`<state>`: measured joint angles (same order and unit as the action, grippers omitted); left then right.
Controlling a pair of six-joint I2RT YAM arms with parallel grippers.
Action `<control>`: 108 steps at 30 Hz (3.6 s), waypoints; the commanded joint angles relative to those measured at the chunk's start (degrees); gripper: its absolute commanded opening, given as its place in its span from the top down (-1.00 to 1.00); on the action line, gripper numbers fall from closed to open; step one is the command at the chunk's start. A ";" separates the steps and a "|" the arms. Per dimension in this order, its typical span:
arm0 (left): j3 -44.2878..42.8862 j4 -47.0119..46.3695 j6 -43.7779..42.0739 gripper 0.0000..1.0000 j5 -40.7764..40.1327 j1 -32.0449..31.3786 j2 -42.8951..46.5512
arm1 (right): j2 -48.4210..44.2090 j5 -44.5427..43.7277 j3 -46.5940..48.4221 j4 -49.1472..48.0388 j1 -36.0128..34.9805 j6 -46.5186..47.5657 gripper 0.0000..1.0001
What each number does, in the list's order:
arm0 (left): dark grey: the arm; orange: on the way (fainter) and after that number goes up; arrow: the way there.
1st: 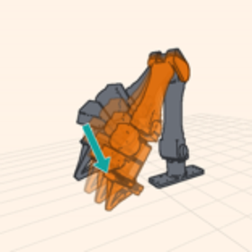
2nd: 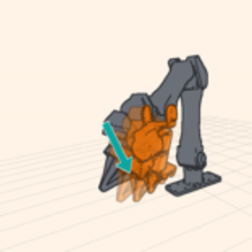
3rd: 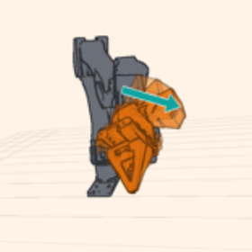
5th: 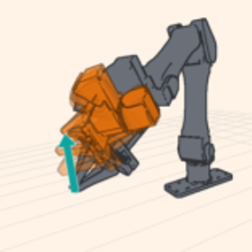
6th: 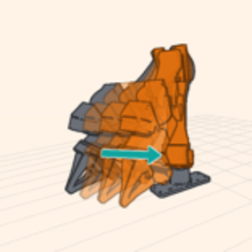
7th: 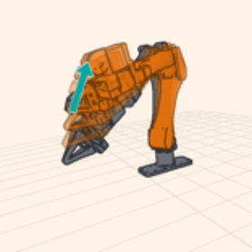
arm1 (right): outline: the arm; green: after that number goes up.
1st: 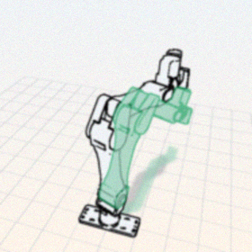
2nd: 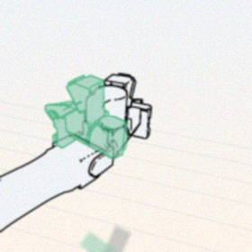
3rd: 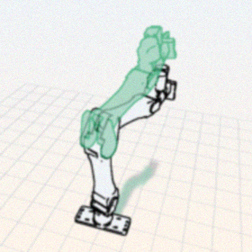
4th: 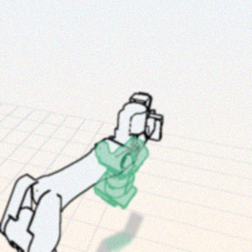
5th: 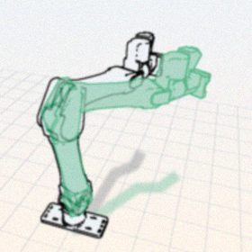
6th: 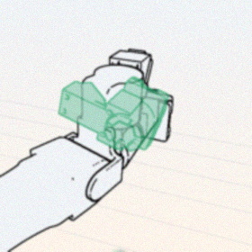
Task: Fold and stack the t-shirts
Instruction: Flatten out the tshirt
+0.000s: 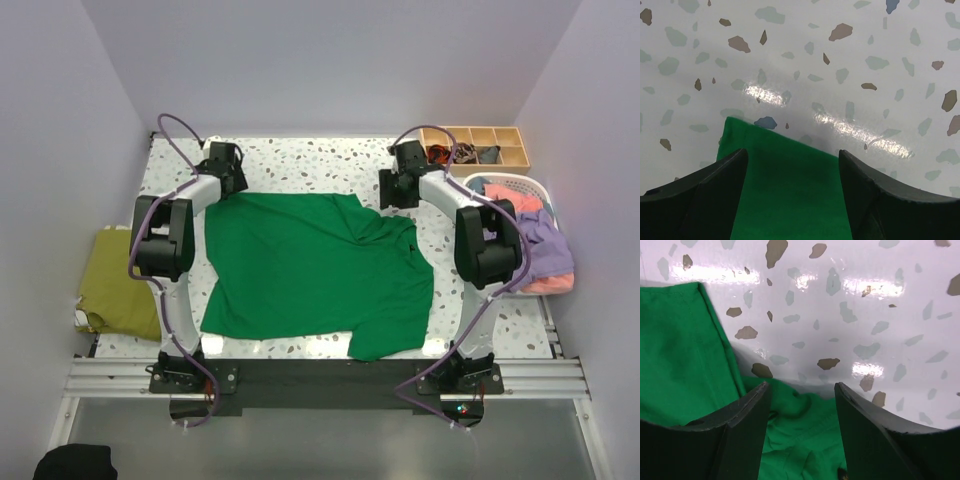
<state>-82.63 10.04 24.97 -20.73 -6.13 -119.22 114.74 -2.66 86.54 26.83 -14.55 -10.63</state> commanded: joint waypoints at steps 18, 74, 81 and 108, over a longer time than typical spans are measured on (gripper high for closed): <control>-0.52 -1.34 0.78 -0.58 2.19 -0.02 -1.19 | -0.04 23.48 -5.07 -9.34 0.92 -3.34 0.33; 14.09 -7.07 4.38 -0.65 19.17 -0.81 9.10 | 9.01 8.72 13.74 -2.66 -2.95 -1.58 -0.89; 8.19 -4.16 3.33 -0.66 13.62 0.06 2.86 | 14.81 4.51 18.74 2.86 -0.75 -2.64 -0.89; -3.66 -7.69 -2.39 -0.94 14.40 5.24 4.01 | 16.12 3.71 32.27 -0.91 4.08 -2.55 -0.97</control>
<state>-80.09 2.20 23.11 -5.34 -4.19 -114.24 128.22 2.48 109.08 25.93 -12.62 -12.45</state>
